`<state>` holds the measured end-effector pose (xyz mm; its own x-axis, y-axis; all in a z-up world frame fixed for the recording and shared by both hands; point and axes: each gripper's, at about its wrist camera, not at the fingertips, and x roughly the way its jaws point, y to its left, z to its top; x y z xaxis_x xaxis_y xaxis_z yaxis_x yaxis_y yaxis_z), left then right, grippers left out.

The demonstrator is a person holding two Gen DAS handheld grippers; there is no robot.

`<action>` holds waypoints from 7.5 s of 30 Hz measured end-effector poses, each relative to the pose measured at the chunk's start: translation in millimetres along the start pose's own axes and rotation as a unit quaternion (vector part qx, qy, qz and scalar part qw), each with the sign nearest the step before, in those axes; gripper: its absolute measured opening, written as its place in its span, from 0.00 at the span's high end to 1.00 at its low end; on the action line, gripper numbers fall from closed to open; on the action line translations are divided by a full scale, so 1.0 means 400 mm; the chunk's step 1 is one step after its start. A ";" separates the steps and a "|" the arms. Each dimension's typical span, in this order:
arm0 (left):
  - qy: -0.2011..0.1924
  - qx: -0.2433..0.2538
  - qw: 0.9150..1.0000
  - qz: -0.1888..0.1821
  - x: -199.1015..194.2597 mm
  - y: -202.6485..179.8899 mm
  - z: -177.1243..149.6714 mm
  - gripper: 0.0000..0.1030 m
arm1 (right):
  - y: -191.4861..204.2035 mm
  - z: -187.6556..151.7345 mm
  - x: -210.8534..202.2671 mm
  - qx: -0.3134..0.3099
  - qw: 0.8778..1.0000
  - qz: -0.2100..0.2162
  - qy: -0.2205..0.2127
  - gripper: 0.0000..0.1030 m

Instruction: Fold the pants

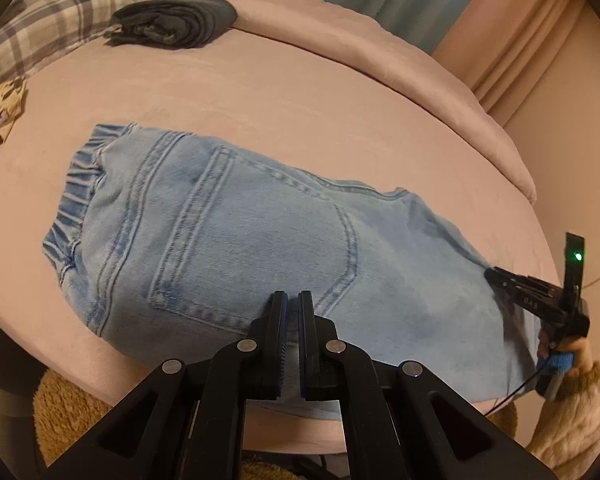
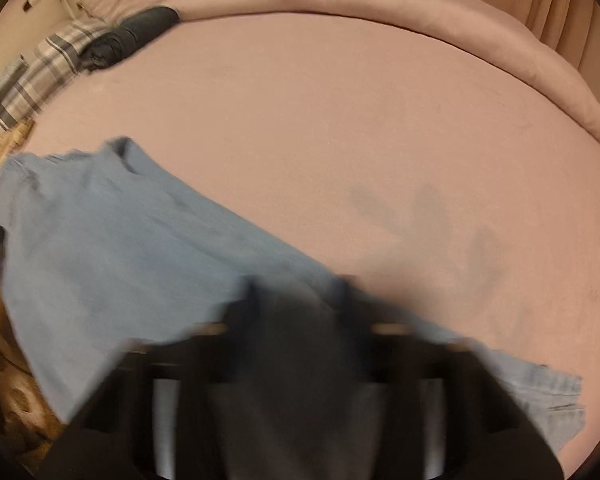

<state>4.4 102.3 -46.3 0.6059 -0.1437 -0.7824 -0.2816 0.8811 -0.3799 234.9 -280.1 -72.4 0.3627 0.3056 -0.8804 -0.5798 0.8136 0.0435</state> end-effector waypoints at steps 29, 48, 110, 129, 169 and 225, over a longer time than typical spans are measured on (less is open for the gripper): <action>-0.003 0.007 0.999 0.047 0.012 0.017 -0.001 1.00 | -0.285 -0.268 -0.304 0.293 0.935 -0.193 -0.055 0.44; 0.024 0.002 0.998 0.055 -0.010 0.009 -0.007 1.00 | -0.341 -0.417 -0.375 0.361 0.904 -0.198 -0.110 0.71; -0.078 -0.085 0.993 0.033 -0.139 0.181 0.014 0.88 | -0.334 -0.504 -0.326 0.379 0.884 -0.260 -0.082 0.88; -0.028 -0.045 0.992 0.112 -0.072 0.168 0.021 0.88 | -0.312 -0.512 -0.383 0.372 0.874 -0.300 -0.083 0.93; -0.033 0.009 0.999 0.041 -0.003 0.176 0.177 0.92 | 0.291 0.080 -0.070 0.091 0.992 0.087 -0.017 0.55; 0.025 0.029 0.999 0.033 0.105 0.162 0.253 0.94 | 0.395 0.214 0.182 0.039 0.999 -0.016 -0.019 0.91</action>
<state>87.0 199.0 -53.9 0.5489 -0.1053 -0.8292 -0.2758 0.9137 -0.2986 232.2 -86.8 -88.9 0.4082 0.2959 -0.8636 -0.5092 0.8590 0.0537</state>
